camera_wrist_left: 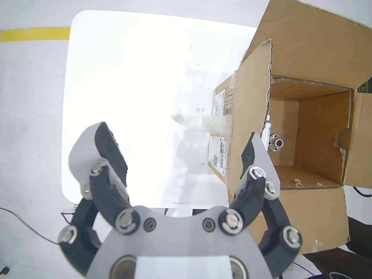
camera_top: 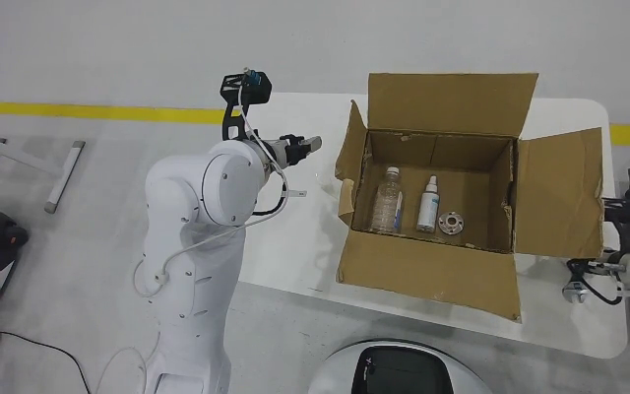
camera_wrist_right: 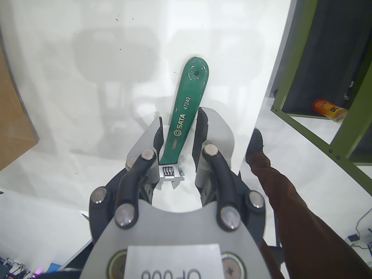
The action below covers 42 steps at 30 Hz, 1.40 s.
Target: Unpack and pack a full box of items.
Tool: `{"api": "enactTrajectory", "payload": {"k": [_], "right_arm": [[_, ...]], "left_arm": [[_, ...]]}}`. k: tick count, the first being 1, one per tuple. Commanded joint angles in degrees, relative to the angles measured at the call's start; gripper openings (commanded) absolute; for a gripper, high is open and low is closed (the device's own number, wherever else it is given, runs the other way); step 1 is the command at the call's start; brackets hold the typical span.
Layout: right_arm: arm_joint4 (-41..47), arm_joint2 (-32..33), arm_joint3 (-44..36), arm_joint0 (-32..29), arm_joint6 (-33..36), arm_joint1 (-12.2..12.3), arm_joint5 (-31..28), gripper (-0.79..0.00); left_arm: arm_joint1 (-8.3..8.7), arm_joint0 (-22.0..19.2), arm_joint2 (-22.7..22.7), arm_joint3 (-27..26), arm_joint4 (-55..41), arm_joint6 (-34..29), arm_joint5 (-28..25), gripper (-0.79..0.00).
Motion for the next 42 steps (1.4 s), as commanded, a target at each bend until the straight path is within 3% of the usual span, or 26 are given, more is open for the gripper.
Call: {"api": "enactTrajectory", "payload": {"k": [1, 8, 12, 14, 21, 27, 35, 42], "right_arm": [[0.0, -0.4, 0.3, 0.2, -0.1, 0.0, -0.1, -0.517], [0.0, -1.1, 1.8, 0.8, -0.5, 0.2, 0.0, -0.563], [0.3, -1.2, 2.2, 0.9, -0.6, 0.3, -0.1, -0.677], [0.5, -1.2, 2.3, 0.9, -0.6, 0.3, -0.1, -0.785], [3.5, 1.7, -0.1, 0.4, -1.2, 0.5, 0.2, -0.785], [11.4, 10.7, -5.7, -1.3, -2.5, 0.5, 1.2, -0.785], [27.3, 29.9, -15.5, -2.7, -6.9, 0.3, 1.1, -0.785], [40.9, 37.1, -21.8, -2.5, -8.9, 0.3, -1.5, -0.785]], "left_arm": [[0.0, 0.0, 0.0, 0.0, 0.0, 0.0, 0.0, 0.0], [0.0, 0.0, 0.0, 0.0, 0.0, 0.0, 0.0, 0.0], [0.0, 0.0, 0.0, 0.0, 0.0, 0.0, 0.0, 0.0], [0.0, 0.0, 0.0, 0.0, 0.0, 0.0, 0.0, 0.0], [0.0, 0.0, 0.0, 0.0, 0.0, 0.0, 0.0, 0.0], [0.0, 0.0, 0.0, 0.0, 0.0, 0.0, 0.0, 0.0], [0.0, 0.0, 0.0, 0.0, 0.0, 0.0, 0.0, 0.0], [0.0, 0.0, 0.0, 0.0, 0.0, 0.0, 0.0, 0.0]]}}
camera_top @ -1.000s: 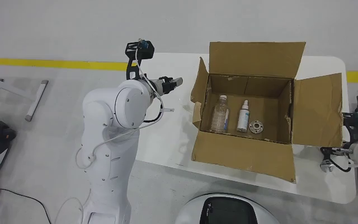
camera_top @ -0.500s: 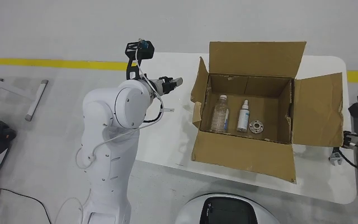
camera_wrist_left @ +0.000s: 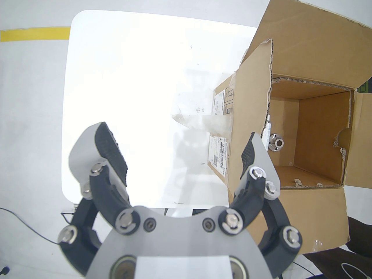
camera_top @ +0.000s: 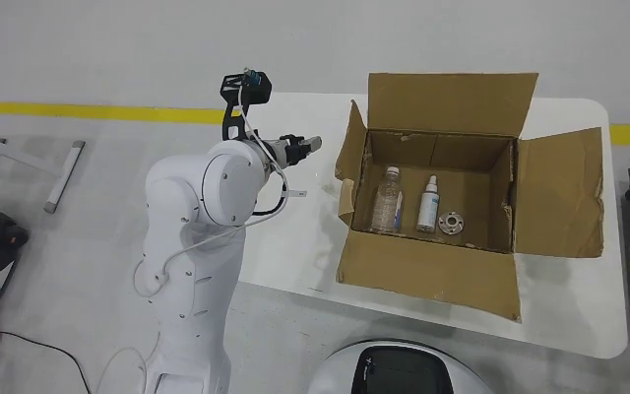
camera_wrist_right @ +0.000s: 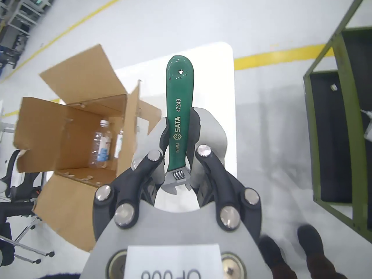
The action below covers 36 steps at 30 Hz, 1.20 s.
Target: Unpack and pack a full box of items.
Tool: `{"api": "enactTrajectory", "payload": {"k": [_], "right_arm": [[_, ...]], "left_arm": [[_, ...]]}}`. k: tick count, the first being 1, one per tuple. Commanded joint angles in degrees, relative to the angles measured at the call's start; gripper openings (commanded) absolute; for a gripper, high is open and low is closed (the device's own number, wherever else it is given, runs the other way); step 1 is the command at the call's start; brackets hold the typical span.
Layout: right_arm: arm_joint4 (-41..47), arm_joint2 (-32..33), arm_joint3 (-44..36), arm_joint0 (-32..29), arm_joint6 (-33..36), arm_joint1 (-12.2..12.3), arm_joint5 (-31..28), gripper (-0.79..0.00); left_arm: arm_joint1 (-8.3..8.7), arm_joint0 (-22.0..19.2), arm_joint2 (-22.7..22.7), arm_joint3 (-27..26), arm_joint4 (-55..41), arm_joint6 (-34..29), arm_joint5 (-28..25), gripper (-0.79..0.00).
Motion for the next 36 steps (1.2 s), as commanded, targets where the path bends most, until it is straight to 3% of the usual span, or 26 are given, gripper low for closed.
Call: {"api": "enactTrajectory", "payload": {"k": [1, 7, 14, 18, 23, 31, 32, 33, 36], "right_arm": [[5.1, 0.9, -0.9, 0.2, 0.1, 0.1, -0.8, -0.785], [17.3, -1.4, -2.5, 1.5, 1.0, 1.0, -2.3, -0.785], [20.4, -13.5, -3.8, 3.7, -2.1, 2.5, 0.5, -0.785], [15.0, -24.2, -2.4, 6.6, -5.6, 3.4, 4.2, -0.785], [0.8, -40.4, 2.1, 12.3, -9.5, 4.4, 10.8, -0.785], [-11.7, -61.7, 12.0, 22.7, -14.9, 3.7, 20.8, -0.785], [-12.7, -63.3, 13.1, 23.8, -15.0, 3.5, 22.2, -0.763], [-13.3, -64.8, 14.1, 24.7, -15.0, 3.4, 23.4, -0.65], [-14.8, -67.7, 16.2, 27.1, -14.9, 3.0, 25.4, -0.419]], "left_arm": [[0.0, 0.0, 0.0, 0.0, 0.0, 0.0, 0.0, 0.0], [0.0, 0.0, 0.0, 0.0, 0.0, 0.0, 0.0, 0.0], [0.0, 0.0, 0.0, 0.0, 0.0, 0.0, 0.0, 0.0], [0.0, 0.0, 0.0, 0.0, 0.0, 0.0, 0.0, 0.0], [0.0, 0.0, 0.0, 0.0, 0.0, 0.0, 0.0, 0.0], [0.0, 0.0, 0.0, 0.0, 0.0, 0.0, 0.0, 0.0], [0.0, 0.0, 0.0, 0.0, 0.0, 0.0, 0.0, 0.0], [0.0, 0.0, 0.0, 0.0, 0.0, 0.0, 0.0, 0.0], [0.0, 0.0, 0.0, 0.0, 0.0, 0.0, 0.0, 0.0]]}}
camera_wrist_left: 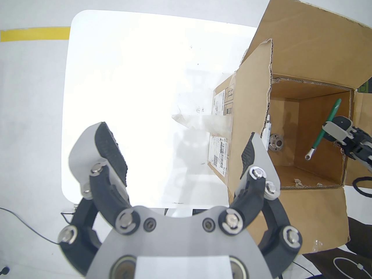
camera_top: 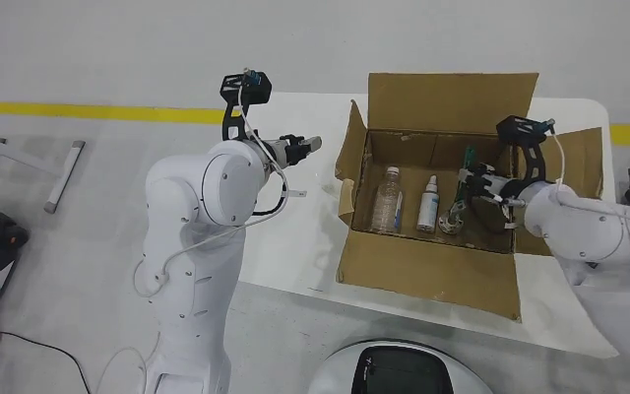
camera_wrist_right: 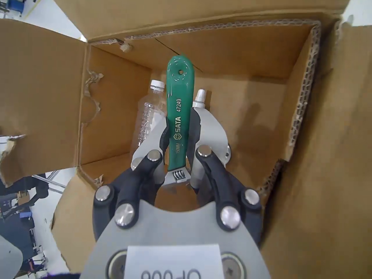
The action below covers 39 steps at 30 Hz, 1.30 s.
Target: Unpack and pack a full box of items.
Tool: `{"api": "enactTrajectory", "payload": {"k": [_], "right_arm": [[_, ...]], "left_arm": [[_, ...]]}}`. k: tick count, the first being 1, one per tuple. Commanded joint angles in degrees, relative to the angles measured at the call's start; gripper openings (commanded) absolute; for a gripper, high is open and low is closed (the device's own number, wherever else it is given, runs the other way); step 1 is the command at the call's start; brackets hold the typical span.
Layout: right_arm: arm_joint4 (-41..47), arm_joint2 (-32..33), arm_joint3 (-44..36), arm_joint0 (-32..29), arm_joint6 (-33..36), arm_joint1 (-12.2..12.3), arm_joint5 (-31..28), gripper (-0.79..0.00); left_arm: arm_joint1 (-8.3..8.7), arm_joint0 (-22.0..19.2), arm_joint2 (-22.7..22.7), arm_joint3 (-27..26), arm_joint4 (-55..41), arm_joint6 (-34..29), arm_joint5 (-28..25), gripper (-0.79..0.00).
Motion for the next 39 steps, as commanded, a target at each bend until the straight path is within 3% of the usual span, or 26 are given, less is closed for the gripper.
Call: {"api": "enactTrajectory", "payload": {"k": [1, 3, 4, 5, 11, 13, 14, 15, 16, 22, 27, 32, 39], "right_arm": [[-1.0, -1.4, 1.2, 1.2, 0.2, -0.2, 1.1, -0.345], [-0.9, -2.2, 1.9, 2.1, 0.8, -0.3, 1.5, -0.191], [-1.2, -2.3, 2.1, 2.4, 0.8, -0.3, 1.5, -0.151], [-0.9, -2.3, 2.1, 2.5, 0.9, -0.3, 1.5, -0.012], [4.7, 3.6, -1.7, 1.0, 1.0, -0.1, -1.7, 0.0], [7.5, 8.7, -4.3, -1.1, 0.3, 0.3, -4.6, -0.376], [9.0, 11.8, -5.7, -2.5, -0.3, 0.4, -6.2, -0.449], [10.1, 15.2, -6.8, -4.1, -1.1, 0.6, -7.8, -0.674], [11.4, 18.8, -7.8, -6.0, -1.9, 0.7, -9.4, -0.785], [21.7, 40.6, -8.0, -16.6, -7.1, 0.4, -19.9, -0.785], [26.3, 52.6, -3.1, -24.6, -10.0, -0.5, -26.6, -0.785], [29.7, 54.5, 4.0, -29.6, -10.3, -1.2, -29.9, -0.785], [38.9, 43.6, 9.7, -28.4, -7.6, -1.7, -35.1, -0.785]], "left_arm": [[0.0, 0.0, 0.0, 0.0, 0.0, 0.0, 0.0, 0.0], [0.0, 0.0, 0.0, 0.0, 0.0, 0.0, 0.0, 0.0], [0.0, 0.0, 0.0, 0.0, 0.0, 0.0, 0.0, 0.0], [0.0, 0.0, 0.0, 0.0, 0.0, 0.0, 0.0, 0.0], [0.0, 0.0, 0.0, 0.0, 0.0, 0.0, 0.0, 0.0], [0.0, 0.0, 0.0, 0.0, 0.0, 0.0, 0.0, 0.0], [0.0, 0.0, 0.0, 0.0, 0.0, 0.0, 0.0, 0.0], [0.0, 0.0, 0.0, 0.0, 0.0, 0.0, 0.0, 0.0], [0.0, 0.0, 0.0, 0.0, 0.0, 0.0, 0.0, 0.0], [0.0, 0.0, 0.0, 0.0, 0.0, 0.0, 0.0, 0.0], [0.0, 0.0, 0.0, 0.0, 0.0, 0.0, 0.0, 0.0], [0.0, 0.0, 0.0, 0.0, 0.0, 0.0, 0.0, 0.0], [0.0, 0.0, 0.0, 0.0, 0.0, 0.0, 0.0, 0.0]]}}
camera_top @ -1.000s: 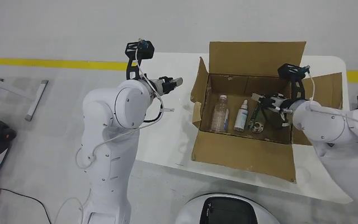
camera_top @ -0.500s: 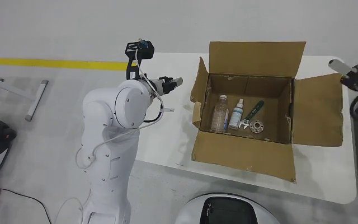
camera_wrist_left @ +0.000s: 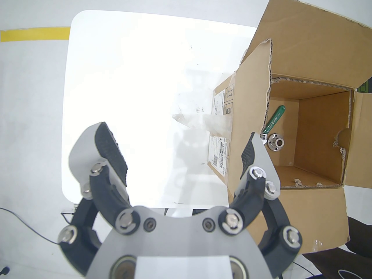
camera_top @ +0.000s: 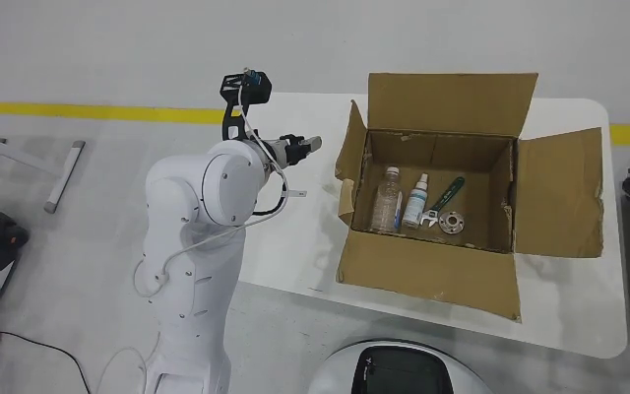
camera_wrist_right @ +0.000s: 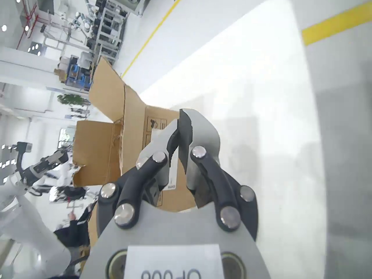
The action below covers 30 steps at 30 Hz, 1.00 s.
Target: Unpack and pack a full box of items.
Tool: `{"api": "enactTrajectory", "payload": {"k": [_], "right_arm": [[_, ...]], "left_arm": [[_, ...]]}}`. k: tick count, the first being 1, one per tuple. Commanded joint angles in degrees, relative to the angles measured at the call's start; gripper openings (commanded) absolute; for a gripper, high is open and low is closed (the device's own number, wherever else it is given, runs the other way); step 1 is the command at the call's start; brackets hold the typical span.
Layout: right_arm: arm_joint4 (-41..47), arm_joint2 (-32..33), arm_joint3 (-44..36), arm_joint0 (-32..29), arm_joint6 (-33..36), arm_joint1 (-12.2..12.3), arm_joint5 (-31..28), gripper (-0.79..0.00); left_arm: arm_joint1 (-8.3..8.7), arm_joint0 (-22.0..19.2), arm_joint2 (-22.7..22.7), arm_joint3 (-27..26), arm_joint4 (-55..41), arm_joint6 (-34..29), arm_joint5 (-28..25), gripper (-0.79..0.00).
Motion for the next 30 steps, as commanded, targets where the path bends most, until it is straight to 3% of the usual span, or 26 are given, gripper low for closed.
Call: {"api": "enactTrajectory", "payload": {"k": [1, 8, 13, 18, 24, 25, 26, 27, 28, 30], "right_arm": [[3.4, -3.6, 0.1, 1.1, 1.9, -0.1, -2.4, -0.785], [9.3, -9.3, -5.9, 2.8, 6.9, 0.0, -7.9, -0.785], [-0.5, -15.0, -11.6, 4.5, 10.6, 0.7, -4.7, -0.785], [-10.7, -23.3, -12.1, 8.5, 12.9, 1.2, -0.7, -0.785], [-11.8, -27.3, -10.1, 12.0, 11.8, 1.2, 0.8, -0.785], [-10.3, -26.6, -9.9, 12.1, 11.2, 1.2, 0.4, -0.785], [-9.5, -25.4, -9.7, 12.0, 10.5, 1.3, 0.2, -0.785], [-8.3, -23.6, -9.5, 11.7, 9.3, 1.3, 0.4, -0.785], [-7.0, -22.0, -9.3, 11.2, 8.4, 1.3, 0.4, -0.785], [-4.2, -17.7, -7.5, 10.3, 5.1, 1.3, 2.8, -0.785]], "left_arm": [[0.0, 0.0, 0.0, 0.0, 0.0, 0.0, 0.0, 0.0], [0.0, 0.0, 0.0, 0.0, 0.0, 0.0, 0.0, 0.0], [0.0, 0.0, 0.0, 0.0, 0.0, 0.0, 0.0, 0.0], [0.0, 0.0, 0.0, 0.0, 0.0, 0.0, 0.0, 0.0], [0.03, 0.6, 0.0, 0.1, 0.1, 1.2, -0.4, 0.0], [0.1, 1.7, 0.1, 0.3, 0.3, 3.0, -1.1, -0.163], [0.17, 2.4, 0.2, 0.5, 0.6, 4.0, -1.8, -0.505], [0.22, 3.1, 0.4, 0.8, 1.0, 5.2, -2.3, -0.579], [0.27, 3.6, 0.6, 1.2, 1.8, 6.1, -2.7, -0.785], [0.32, 4.5, 1.6, 2.3, 3.7, 7.8, -3.4, -0.785]]}}
